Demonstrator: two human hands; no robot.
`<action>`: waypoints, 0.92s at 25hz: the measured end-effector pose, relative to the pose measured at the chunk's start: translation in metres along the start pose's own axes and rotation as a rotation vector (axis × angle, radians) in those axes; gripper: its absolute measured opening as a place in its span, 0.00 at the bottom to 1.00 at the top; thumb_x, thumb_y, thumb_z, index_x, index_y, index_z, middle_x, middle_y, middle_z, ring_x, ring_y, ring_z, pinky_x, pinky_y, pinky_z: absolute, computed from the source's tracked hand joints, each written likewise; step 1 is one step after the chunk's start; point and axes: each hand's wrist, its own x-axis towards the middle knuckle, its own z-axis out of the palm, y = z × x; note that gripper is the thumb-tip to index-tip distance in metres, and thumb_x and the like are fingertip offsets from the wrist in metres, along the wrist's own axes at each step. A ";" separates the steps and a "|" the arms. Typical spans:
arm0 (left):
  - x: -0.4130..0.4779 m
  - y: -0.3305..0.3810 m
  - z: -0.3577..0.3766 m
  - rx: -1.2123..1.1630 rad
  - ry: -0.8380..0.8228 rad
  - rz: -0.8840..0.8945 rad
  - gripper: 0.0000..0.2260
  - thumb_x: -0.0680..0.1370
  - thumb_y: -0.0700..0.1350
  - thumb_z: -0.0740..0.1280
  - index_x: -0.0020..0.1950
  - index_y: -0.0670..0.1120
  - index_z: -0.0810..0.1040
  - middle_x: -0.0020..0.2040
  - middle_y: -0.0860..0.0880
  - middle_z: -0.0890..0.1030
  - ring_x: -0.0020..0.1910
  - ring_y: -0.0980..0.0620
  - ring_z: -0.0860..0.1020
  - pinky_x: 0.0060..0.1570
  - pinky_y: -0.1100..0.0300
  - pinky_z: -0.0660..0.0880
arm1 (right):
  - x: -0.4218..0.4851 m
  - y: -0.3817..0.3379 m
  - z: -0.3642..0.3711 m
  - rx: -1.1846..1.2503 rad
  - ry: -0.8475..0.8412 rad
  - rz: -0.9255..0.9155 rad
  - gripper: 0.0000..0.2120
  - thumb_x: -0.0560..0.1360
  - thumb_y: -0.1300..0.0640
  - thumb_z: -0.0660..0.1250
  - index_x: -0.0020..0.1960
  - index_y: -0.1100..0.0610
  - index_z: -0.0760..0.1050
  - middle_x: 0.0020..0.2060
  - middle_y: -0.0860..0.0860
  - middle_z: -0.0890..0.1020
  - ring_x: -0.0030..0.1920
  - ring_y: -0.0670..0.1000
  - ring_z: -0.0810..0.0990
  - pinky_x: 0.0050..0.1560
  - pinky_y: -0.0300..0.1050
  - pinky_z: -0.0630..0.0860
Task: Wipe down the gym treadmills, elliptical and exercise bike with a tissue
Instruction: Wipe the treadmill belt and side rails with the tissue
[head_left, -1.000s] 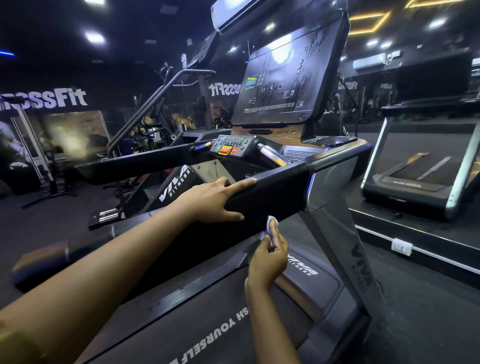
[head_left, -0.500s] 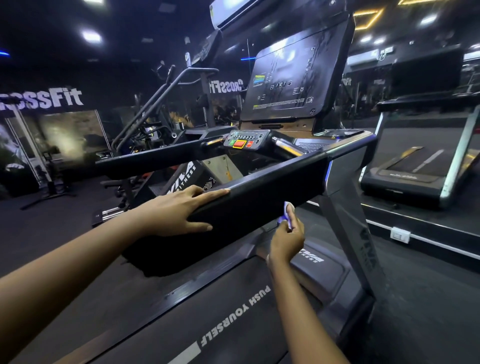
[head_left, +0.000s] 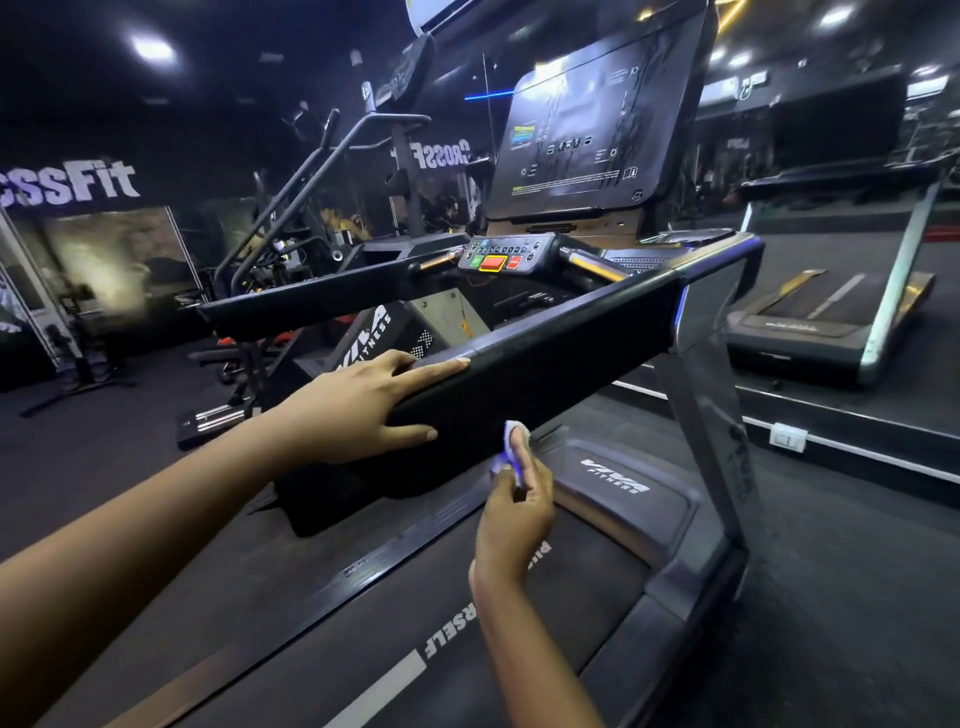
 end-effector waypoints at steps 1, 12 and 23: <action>0.000 0.000 0.000 0.005 0.008 0.004 0.31 0.76 0.66 0.58 0.67 0.74 0.37 0.72 0.51 0.62 0.66 0.48 0.70 0.60 0.56 0.70 | -0.004 0.000 -0.002 0.009 -0.021 -0.016 0.21 0.73 0.77 0.59 0.56 0.58 0.77 0.52 0.48 0.80 0.53 0.35 0.77 0.53 0.27 0.71; -0.012 -0.008 -0.002 -0.083 -0.003 0.012 0.31 0.77 0.61 0.62 0.70 0.73 0.43 0.72 0.52 0.62 0.66 0.49 0.70 0.58 0.56 0.69 | -0.029 -0.001 0.010 -0.056 0.012 -0.021 0.20 0.74 0.76 0.59 0.60 0.60 0.76 0.55 0.48 0.78 0.56 0.36 0.75 0.57 0.26 0.69; -0.038 -0.012 0.003 -0.177 0.117 0.024 0.32 0.78 0.54 0.65 0.76 0.60 0.51 0.69 0.42 0.67 0.66 0.43 0.69 0.62 0.60 0.63 | -0.105 -0.021 0.012 -0.028 -0.115 0.032 0.19 0.74 0.75 0.61 0.59 0.59 0.78 0.54 0.45 0.80 0.57 0.39 0.77 0.58 0.32 0.72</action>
